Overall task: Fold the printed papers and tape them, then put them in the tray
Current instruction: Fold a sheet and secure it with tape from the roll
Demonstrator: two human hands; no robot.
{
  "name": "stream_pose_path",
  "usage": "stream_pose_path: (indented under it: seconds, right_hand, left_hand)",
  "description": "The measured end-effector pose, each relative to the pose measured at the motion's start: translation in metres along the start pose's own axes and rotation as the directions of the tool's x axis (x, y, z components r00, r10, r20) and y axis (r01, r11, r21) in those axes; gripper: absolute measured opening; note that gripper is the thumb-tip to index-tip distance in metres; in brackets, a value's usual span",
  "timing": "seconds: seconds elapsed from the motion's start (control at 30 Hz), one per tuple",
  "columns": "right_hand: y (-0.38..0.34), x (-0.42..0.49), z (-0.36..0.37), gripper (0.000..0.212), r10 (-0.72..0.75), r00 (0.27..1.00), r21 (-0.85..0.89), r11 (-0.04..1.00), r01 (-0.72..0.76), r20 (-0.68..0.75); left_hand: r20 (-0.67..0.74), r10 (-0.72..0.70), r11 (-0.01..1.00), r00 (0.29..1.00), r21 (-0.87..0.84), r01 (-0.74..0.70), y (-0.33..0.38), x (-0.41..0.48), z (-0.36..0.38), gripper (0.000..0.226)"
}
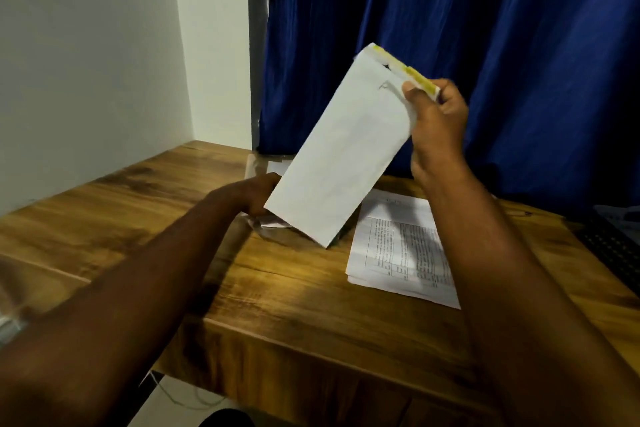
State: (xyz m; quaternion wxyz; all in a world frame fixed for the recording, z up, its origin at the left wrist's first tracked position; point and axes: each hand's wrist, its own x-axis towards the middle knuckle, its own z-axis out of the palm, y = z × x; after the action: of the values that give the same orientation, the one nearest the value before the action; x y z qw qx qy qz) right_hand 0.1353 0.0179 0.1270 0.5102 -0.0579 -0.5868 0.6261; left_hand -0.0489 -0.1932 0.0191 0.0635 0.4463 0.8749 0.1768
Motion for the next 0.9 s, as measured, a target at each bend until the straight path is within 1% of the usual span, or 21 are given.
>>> stream_pose_path:
  seconds: [0.07, 0.13, 0.23, 0.27, 0.33, 0.37, 0.43, 0.47, 0.5, 0.53, 0.57, 0.63, 0.67, 0.7, 0.77, 0.87, 0.9]
  right_hand:
    - [0.003, 0.010, -0.006, 0.021, 0.067, 0.994, 0.042, 0.997, -0.064, -0.085]
    - [0.007, 0.019, -0.014, 0.017, 0.143, 0.976, 0.094, 0.987, -0.129, -0.163]
    - [0.017, 0.025, -0.027, 0.018, 0.229, 0.935, 0.159, 0.969, -0.191, -0.272]
    - [0.021, 0.025, -0.031, 0.019, 0.248, 0.920, 0.176, 0.963, -0.202, -0.303]
    - [0.031, 0.025, -0.039, 0.018, 0.285, 0.889, 0.195, 0.954, -0.227, -0.360]
    - [0.037, 0.024, -0.042, 0.016, 0.307, 0.870, 0.198, 0.948, -0.247, -0.385]
    - [0.047, 0.021, -0.049, 0.013, 0.352, 0.836, 0.208, 0.935, -0.289, -0.420]
    - [0.052, 0.020, -0.052, 0.013, 0.370, 0.823, 0.214, 0.928, -0.305, -0.431]
    - [0.055, 0.018, -0.055, 0.014, 0.385, 0.812, 0.213, 0.922, -0.322, -0.439]
    - [0.059, 0.017, -0.059, 0.014, 0.395, 0.802, 0.198, 0.918, -0.342, -0.448]
    - [0.062, 0.016, -0.063, 0.015, 0.403, 0.791, 0.173, 0.915, -0.365, -0.460]
    - [0.068, 0.015, -0.072, 0.016, 0.413, 0.773, 0.129, 0.906, -0.404, -0.481]
    - [0.070, 0.015, -0.076, 0.017, 0.416, 0.768, 0.115, 0.902, -0.416, -0.487]
    - [0.072, 0.016, -0.080, 0.019, 0.416, 0.766, 0.105, 0.901, -0.422, -0.491]
    - [0.077, 0.017, -0.086, 0.025, 0.410, 0.761, 0.085, 0.900, -0.429, -0.502]
    - [0.087, 0.018, -0.089, 0.028, 0.421, 0.751, 0.086, 0.893, -0.442, -0.509]
    - [0.089, 0.018, -0.089, 0.028, 0.436, 0.745, 0.095, 0.886, -0.454, -0.505]
  left_hand:
    - [0.015, -0.034, 0.999, 0.999, -0.039, 0.034, 0.000, -0.001, 0.000, 0.047]
    - [0.055, -0.021, 0.994, 0.998, -0.110, 0.027, 0.004, -0.002, -0.004, 0.053]
    - [0.079, 0.028, 0.958, 0.996, -0.288, -0.004, 0.015, -0.004, -0.013, 0.090]
    - [0.063, 0.028, 0.946, 0.998, -0.323, -0.006, 0.018, -0.004, -0.016, 0.093]
    - [0.032, 0.030, 0.908, 0.999, -0.418, -0.014, 0.022, -0.002, -0.020, 0.080]
    - [0.023, 0.046, 0.872, 0.999, -0.489, -0.028, 0.023, -0.001, -0.020, 0.074]
    - [0.023, 0.066, 0.766, 0.998, -0.642, -0.036, 0.029, 0.002, -0.018, 0.069]
    - [0.023, 0.064, 0.721, 0.998, -0.693, -0.030, 0.033, 0.005, -0.015, 0.065]
    - [0.015, 0.056, 0.709, 0.998, -0.705, -0.029, 0.036, 0.007, -0.011, 0.058]
    - [0.007, 0.051, 0.742, 0.999, -0.670, -0.033, 0.038, 0.009, -0.007, 0.049]
    - [0.012, 0.055, 0.807, 0.998, -0.589, -0.037, 0.039, 0.010, -0.003, 0.042]
    - [0.067, 0.065, 0.937, 0.996, -0.348, -0.038, 0.035, 0.011, 0.006, 0.030]
    - [0.071, 0.058, 0.969, 0.996, -0.242, -0.039, 0.030, 0.011, 0.010, 0.030]
    - [0.041, 0.045, 0.985, 0.998, -0.168, -0.037, 0.023, 0.011, 0.013, 0.032]
    - [-0.061, 0.023, 0.995, 0.998, -0.094, -0.028, 0.013, 0.011, 0.015, 0.030]
    - [-0.107, 0.028, 0.993, 0.994, -0.110, -0.040, 0.009, 0.011, 0.014, 0.025]
    - [-0.144, 0.024, 0.992, 0.989, -0.118, -0.041, 0.010, 0.012, 0.015, 0.023]
